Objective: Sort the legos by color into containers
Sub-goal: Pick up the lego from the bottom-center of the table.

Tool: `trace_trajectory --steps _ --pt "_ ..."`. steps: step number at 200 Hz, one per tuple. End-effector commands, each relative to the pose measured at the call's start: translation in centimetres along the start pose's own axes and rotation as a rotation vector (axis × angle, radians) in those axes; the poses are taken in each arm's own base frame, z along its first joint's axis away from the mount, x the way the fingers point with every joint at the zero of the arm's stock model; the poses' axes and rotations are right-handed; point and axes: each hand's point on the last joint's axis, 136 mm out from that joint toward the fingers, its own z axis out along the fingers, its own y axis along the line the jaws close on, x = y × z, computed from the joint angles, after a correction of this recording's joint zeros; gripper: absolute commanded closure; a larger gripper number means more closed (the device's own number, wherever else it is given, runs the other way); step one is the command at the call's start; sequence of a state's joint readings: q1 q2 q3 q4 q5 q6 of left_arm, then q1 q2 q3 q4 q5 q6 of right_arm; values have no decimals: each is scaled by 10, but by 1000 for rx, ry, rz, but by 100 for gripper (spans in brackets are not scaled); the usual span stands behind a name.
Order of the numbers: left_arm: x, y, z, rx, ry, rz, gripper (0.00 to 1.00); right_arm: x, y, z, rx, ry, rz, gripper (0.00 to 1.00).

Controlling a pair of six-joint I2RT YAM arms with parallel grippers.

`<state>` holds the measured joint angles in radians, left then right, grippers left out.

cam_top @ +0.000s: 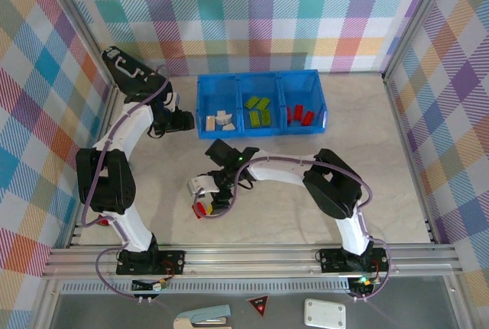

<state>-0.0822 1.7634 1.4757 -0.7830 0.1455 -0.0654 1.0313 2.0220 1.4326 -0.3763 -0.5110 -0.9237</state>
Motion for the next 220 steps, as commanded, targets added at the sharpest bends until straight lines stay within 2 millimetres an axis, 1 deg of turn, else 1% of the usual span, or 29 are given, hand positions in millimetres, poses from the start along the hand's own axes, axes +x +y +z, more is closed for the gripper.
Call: trace_trajectory --steps 1,42,72,104,133,163,207,220 --pt "2 7 6 -2 11 -10 24 -10 12 14 -80 -20 -61 23" --pt "1 6 4 1 7 -10 24 -11 14 33 -112 -15 -79 21" --pt "-1 5 2 6 1 -13 24 -4 13 44 -122 -5 -65 21" --pt "-1 5 2 10 3 -16 24 5 11 53 -114 11 -46 24" --pt "0 7 1 5 0 -18 24 10 12 57 -121 20 -30 28" --pt "-2 8 0 10 -3 -23 25 12 14 58 -131 28 -15 35" --pt "-3 9 -2 15 -9 -32 25 10 15 55 -134 30 -9 45" --pt "-3 9 -3 15 -11 -31 25 10 15 53 -133 32 -7 47"
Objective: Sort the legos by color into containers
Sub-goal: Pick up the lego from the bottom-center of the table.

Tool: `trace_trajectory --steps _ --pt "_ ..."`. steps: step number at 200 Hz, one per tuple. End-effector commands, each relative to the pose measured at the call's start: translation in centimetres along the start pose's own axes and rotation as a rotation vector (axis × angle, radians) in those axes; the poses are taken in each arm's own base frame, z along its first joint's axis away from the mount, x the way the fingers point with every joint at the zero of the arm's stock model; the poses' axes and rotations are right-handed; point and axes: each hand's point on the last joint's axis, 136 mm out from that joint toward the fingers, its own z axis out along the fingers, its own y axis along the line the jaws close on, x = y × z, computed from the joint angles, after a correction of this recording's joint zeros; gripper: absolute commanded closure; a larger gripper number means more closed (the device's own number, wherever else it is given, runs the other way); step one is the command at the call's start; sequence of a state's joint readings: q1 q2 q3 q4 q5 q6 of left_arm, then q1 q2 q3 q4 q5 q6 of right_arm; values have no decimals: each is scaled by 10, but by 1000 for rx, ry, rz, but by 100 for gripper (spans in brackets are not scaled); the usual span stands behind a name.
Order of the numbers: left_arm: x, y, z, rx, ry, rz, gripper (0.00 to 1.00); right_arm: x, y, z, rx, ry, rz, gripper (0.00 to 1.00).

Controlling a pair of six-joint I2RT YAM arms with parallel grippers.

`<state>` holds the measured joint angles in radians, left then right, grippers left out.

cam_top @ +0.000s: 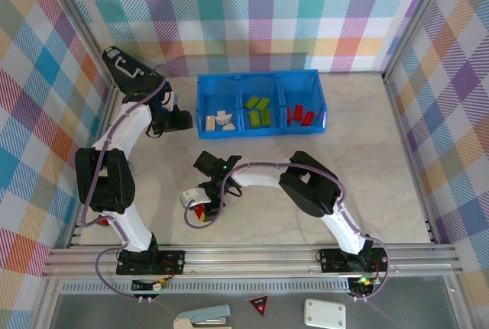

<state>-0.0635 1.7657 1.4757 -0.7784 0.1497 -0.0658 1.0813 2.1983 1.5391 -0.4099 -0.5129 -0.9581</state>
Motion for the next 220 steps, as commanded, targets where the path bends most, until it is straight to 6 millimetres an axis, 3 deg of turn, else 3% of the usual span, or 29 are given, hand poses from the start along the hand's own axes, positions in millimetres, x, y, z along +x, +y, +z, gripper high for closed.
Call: trace_trajectory --steps 1,42,98,142,174,220 --pt "-1 2 -3 17 -5 -15 25 -7 5 0 -31 -17 2 47" --pt "-1 5 -3 8 -7 -17 25 -8 7 -7 -25 -12 8 48" --pt "-1 5 -3 11 -8 -18 25 -4 0 -36 29 -41 130 49" --pt "-1 7 -4 7 -9 -21 25 5 -20 -52 189 -53 363 55" --pt "-1 8 -2 8 -5 -25 25 25 -37 -64 349 -8 588 57" --pt "-1 9 -3 2 -5 -26 25 59 -59 -111 708 34 937 61"
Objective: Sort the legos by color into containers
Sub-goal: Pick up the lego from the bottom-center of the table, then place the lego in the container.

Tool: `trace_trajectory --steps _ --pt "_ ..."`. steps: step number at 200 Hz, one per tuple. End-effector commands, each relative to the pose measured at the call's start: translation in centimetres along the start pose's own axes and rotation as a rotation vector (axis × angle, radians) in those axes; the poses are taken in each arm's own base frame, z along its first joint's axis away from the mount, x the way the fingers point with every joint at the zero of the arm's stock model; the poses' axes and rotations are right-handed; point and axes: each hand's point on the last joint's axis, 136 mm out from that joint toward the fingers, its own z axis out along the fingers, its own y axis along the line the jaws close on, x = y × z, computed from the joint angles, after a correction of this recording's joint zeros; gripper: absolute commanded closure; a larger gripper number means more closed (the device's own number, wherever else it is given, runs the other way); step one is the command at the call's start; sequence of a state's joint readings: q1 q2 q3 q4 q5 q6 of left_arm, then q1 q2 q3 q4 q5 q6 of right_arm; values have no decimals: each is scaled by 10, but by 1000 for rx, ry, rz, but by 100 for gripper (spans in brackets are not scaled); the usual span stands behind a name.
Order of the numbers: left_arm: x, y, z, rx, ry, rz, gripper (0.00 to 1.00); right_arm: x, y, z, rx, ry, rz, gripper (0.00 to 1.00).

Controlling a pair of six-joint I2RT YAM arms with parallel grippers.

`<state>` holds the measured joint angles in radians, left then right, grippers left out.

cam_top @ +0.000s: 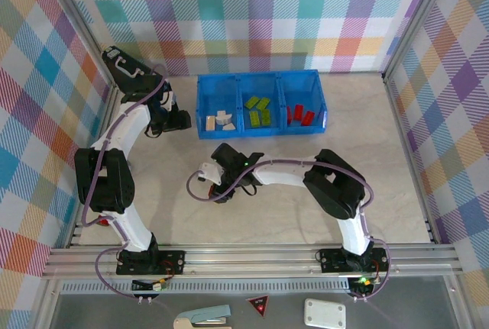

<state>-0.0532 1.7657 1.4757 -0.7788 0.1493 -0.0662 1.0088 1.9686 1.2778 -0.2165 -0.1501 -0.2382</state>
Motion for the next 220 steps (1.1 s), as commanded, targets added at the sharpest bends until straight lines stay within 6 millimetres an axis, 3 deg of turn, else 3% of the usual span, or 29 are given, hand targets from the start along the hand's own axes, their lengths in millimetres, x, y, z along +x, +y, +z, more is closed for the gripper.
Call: trace_trajectory --steps 1,29,110,158,220 --pt "0 5 -3 7 -3 -17 25 -11 -39 -30 251 -63 271 61" --pt "0 6 -3 2 -4 -18 25 5 -68 -55 415 -36 501 62" --pt "-1 6 -6 5 -9 -19 25 58 -127 -121 613 -23 827 60" --pt "-1 7 -5 4 -8 -20 25 90 -160 -159 699 -11 913 57" --pt "-1 9 -5 -6 -7 -20 25 114 -207 -194 734 -12 937 54"
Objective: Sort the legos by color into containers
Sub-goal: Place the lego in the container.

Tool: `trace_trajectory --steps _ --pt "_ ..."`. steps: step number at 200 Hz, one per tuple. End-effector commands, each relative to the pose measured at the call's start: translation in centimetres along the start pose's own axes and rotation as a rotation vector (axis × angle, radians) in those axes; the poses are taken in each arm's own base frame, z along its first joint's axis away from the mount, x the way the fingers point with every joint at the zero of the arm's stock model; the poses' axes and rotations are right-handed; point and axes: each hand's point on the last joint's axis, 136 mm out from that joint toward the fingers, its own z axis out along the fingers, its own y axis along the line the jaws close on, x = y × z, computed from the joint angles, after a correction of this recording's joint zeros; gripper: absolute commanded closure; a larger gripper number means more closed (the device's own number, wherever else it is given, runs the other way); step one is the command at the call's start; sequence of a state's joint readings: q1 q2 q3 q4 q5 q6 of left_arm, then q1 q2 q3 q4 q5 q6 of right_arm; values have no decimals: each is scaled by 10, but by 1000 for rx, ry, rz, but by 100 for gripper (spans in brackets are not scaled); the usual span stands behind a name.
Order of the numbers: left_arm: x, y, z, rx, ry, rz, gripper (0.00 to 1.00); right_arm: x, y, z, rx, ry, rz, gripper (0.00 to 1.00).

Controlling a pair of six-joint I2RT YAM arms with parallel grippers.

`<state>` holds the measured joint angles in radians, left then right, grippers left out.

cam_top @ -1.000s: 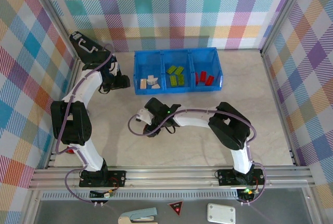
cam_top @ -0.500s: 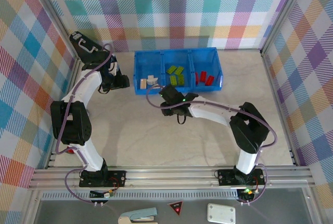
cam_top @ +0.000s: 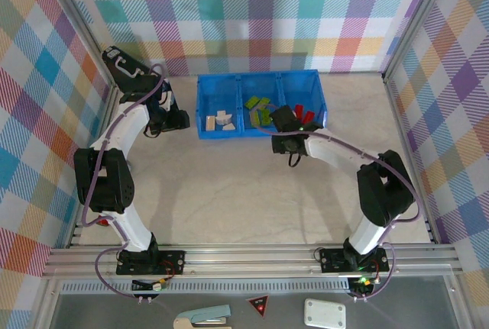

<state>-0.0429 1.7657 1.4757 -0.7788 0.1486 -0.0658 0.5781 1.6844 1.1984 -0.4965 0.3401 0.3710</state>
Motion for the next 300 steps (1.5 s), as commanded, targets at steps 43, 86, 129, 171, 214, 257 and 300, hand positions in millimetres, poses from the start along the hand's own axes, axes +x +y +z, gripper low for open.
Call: trace_trajectory --steps 43,86,129,171,214,257,300 --pt "1 7 -4 -8 -2 -14 25 -46 -44 5 9 -40 -2 54" --pt "1 7 -3 -5 -1 -15 25 -84 -64 21 1 -83 16 54" --pt "2 8 0 -8 7 -19 25 -127 -74 50 6 -126 2 54" --pt "4 9 2 -8 12 -19 25 -164 -78 78 -1 -174 -1 54" --pt "5 11 5 -14 19 -23 25 -187 -81 107 -2 -200 4 53" --pt "5 13 5 -27 18 -20 25 -193 -82 130 -11 -225 26 52" --pt "6 14 6 -30 18 -20 25 -198 -84 134 -8 -240 37 44"
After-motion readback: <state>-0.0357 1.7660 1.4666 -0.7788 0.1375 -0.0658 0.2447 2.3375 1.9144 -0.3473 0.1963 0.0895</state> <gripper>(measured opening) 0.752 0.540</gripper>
